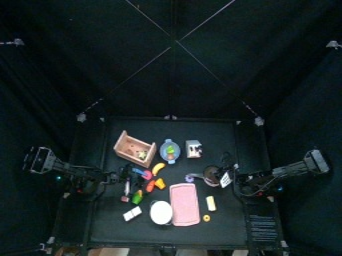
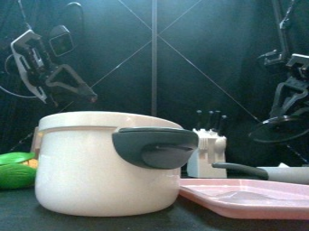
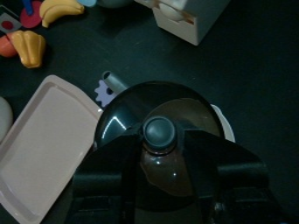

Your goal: Place pot lid on pan

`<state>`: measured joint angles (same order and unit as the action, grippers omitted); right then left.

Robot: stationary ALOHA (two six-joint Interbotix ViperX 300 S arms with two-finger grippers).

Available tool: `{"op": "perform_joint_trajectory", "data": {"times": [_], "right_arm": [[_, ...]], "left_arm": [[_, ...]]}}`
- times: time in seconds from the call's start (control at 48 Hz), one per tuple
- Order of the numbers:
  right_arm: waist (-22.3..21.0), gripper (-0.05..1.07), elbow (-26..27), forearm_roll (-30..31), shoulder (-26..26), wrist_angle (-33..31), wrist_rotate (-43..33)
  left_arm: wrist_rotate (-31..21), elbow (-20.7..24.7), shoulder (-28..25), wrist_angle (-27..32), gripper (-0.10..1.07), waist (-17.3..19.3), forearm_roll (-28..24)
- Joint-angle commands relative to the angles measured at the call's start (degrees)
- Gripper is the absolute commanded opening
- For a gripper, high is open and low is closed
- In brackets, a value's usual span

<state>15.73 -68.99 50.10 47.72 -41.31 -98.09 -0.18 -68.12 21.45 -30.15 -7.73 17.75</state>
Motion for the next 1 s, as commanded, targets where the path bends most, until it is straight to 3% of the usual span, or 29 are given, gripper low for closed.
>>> {"op": "perform_joint_trajectory", "data": {"times": [0.0, 0.438, 0.604, 0.979], "right_arm": [[2.7, 0.70, 1.1, 2.7, -1.4, -1.6, -3.3], [15.5, 0.70, 0.9, 6.5, -7.5, -13.0, -19.2], [16.7, 0.70, 0.9, 9.4, -9.5, -13.9, -24.3], [21.6, 0.70, 1.5, 9.8, -18.4, -19.4, -34.2]], "left_arm": [[-0.1, 0.7, 0.0, -0.2, -0.03, -0.1, 0.0], [-0.1, 0.8, 0.0, -0.2, -0.03, -0.1, 0.0], [-0.1, 0.9, 0.0, -0.2, -0.03, 0.0, 0.0], [-0.1, 0.9, -0.1, -0.2, -0.03, -0.1, 0.0]]}}
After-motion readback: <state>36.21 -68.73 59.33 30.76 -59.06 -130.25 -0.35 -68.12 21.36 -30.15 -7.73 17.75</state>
